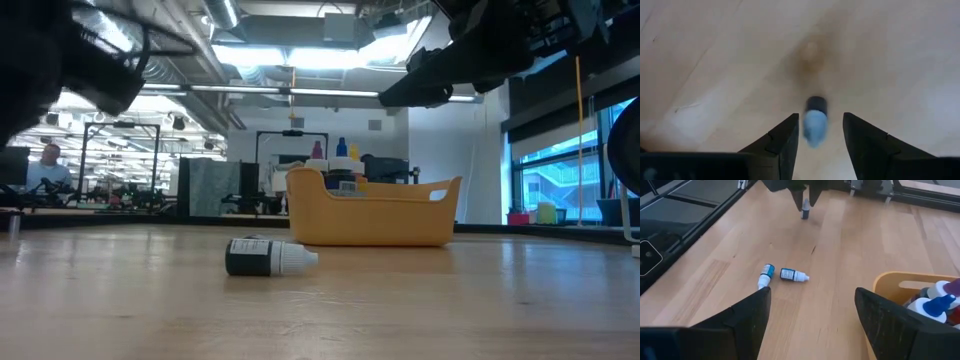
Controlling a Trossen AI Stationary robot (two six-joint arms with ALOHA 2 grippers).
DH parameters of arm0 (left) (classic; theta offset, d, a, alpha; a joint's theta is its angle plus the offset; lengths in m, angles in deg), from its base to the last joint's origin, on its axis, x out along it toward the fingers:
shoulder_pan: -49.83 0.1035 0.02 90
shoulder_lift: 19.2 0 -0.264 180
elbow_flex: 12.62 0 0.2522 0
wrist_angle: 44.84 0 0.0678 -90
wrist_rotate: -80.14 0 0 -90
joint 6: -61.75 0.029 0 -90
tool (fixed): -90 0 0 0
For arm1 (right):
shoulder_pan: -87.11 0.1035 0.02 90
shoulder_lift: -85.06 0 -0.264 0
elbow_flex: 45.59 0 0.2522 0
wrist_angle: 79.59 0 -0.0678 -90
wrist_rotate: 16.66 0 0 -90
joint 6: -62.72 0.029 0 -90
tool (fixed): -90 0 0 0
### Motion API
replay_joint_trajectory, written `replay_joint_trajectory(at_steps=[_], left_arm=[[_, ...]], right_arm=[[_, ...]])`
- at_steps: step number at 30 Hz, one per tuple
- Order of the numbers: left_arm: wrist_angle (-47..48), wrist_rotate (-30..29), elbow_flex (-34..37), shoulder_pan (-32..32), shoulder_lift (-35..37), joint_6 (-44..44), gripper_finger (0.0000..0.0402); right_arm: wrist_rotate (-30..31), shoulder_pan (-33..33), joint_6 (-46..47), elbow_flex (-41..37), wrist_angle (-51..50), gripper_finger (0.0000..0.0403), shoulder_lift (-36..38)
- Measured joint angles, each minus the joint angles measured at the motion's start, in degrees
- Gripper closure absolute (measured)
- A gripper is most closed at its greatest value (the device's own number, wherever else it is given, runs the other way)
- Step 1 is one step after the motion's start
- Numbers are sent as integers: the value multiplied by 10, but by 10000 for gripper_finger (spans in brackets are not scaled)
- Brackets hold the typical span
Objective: Pick & Place food coloring
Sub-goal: Put the small black food coloring bottle into the yellow bin
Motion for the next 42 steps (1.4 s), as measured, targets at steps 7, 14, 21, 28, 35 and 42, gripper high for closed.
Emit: replay_joint_trajectory(at_steps=[7,14,21,28,35,42], left_arm=[[-14,6,26,0,-1,-8,254],[-15,40,26,0,0,27,283],[-17,13,26,0,0,49,355],[-17,15,26,0,0,48,398],[-17,15,26,0,0,49,390],[-17,10,26,0,0,33,383]], right_arm=[[0,0,-10,0,-1,114,0],[0,-3,-14,0,-2,114,0],[0,-6,-14,0,-2,114,0],[0,-5,-13,0,-2,114,0],[0,-5,-13,0,-2,114,0],[0,-5,-13,0,-2,114,0]])
